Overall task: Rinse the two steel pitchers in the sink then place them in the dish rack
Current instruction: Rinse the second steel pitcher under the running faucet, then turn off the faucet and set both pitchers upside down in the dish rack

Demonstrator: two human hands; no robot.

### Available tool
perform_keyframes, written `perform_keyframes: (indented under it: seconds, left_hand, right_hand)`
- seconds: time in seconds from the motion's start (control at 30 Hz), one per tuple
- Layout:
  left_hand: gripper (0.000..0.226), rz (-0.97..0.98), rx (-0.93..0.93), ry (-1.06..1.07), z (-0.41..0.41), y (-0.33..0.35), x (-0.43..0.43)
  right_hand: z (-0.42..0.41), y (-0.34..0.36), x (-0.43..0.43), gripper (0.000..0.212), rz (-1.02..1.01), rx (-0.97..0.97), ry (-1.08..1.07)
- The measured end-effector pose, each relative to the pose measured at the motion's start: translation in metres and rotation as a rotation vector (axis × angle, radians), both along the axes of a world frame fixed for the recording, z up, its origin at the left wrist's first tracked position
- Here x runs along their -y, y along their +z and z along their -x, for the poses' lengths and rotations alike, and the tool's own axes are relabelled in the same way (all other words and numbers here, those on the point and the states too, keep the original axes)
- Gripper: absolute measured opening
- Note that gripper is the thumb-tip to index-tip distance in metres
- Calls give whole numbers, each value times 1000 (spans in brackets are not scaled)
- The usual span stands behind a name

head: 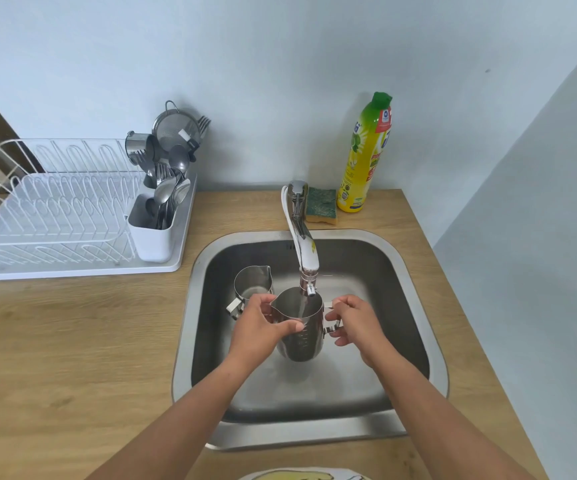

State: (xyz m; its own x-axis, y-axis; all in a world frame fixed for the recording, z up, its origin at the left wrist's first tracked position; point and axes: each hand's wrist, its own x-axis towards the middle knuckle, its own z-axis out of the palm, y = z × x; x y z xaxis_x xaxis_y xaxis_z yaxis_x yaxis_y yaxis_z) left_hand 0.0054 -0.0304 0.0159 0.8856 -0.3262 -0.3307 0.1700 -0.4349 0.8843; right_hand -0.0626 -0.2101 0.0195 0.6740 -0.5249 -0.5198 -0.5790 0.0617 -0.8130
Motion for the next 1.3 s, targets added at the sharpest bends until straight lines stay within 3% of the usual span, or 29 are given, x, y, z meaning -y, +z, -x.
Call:
perform_keyframes:
  seconds: [0.2, 0.4, 0.53, 0.73, 0.83, 0.93, 1.07, 1.3]
  left_hand:
    - [64, 17, -88, -47, -9, -5, -5]
    - [46, 33, -240, -65, -8, -5, -10]
    - [47, 38, -336, -68, -6, -10, -8]
    - [54, -60, -307, -108, -14, -9, -2]
    - [47, -182, -154, -200, -36, 6, 3]
    - [42, -300, 185, -174, -66, 34, 16]
    - [41, -298, 535, -187, -103, 76, 47]
    - [57, -525, 799, -456, -142, 96, 87]
  right_hand:
    - [4, -1, 2, 19, 0, -48, 93]
    - [4, -5, 6, 30, -20, 17, 100]
    - [4, -6, 6, 33, 6, -11, 113]
    - [4, -14, 9, 28, -43, -48, 83]
    - [3, -15, 11, 28, -69, -47, 29]
    - [2, -16, 13, 29, -98, -64, -13]
    - [1, -19, 15, 27, -179, -77, -52]
    - [1, -28, 19, 29, -341, -180, -137]
